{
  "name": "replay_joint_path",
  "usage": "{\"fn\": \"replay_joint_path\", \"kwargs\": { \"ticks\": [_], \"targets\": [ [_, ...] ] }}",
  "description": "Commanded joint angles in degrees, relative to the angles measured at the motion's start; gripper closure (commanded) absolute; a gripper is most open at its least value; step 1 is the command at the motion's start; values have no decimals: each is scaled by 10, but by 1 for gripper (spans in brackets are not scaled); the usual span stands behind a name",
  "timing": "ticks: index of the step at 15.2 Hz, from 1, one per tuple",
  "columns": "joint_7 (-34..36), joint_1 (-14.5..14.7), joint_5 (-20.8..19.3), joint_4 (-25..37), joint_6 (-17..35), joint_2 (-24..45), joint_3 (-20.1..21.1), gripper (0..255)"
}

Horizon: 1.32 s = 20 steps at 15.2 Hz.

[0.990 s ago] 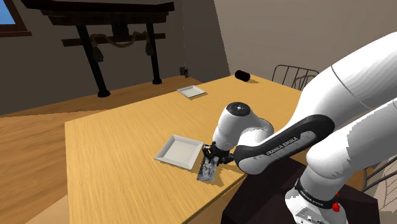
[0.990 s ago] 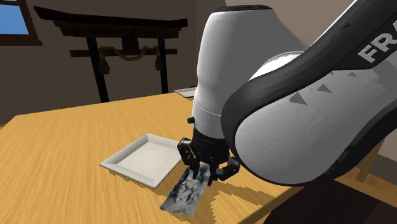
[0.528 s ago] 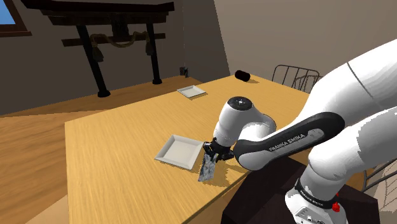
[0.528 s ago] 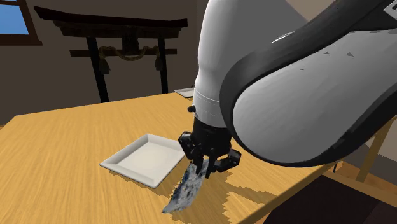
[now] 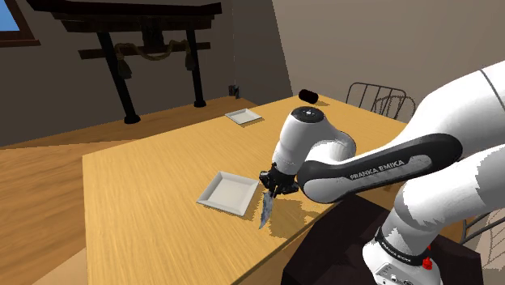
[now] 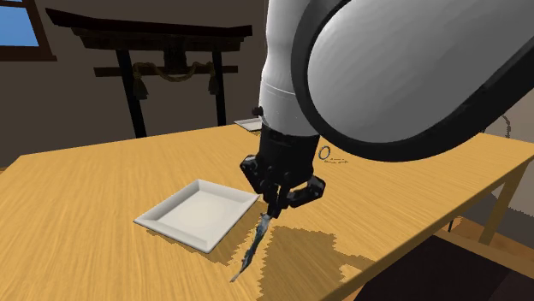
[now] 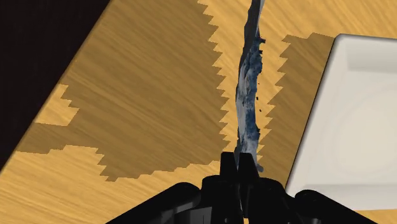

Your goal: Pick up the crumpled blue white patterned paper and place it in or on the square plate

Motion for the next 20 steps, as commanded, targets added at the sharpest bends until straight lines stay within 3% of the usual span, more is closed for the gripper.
{"fn": "replay_joint_path", "kwargs": {
  "ticks": [1, 5, 9, 12, 15, 17, 18, 19, 20],
  "targets": [
    [-3, 6, 0, 7, -23, -16, -11, 255],
    [-8, 12, -2, 20, -57, -37, -27, 255],
    [14, -78, -60, 98, -23, 66, 24, 255],
    [50, -153, -124, 161, -9, 143, 75, 255],
    [111, -238, -223, 229, -8, 229, 142, 255],
    [181, -294, -330, 279, -20, 308, 191, 255],
    [227, -309, -400, 308, -34, 359, 207, 255],
    [284, -305, -491, 350, -64, 431, 210, 255],
    [287, -280, -494, 347, -57, 433, 183, 255]
  ]
}}
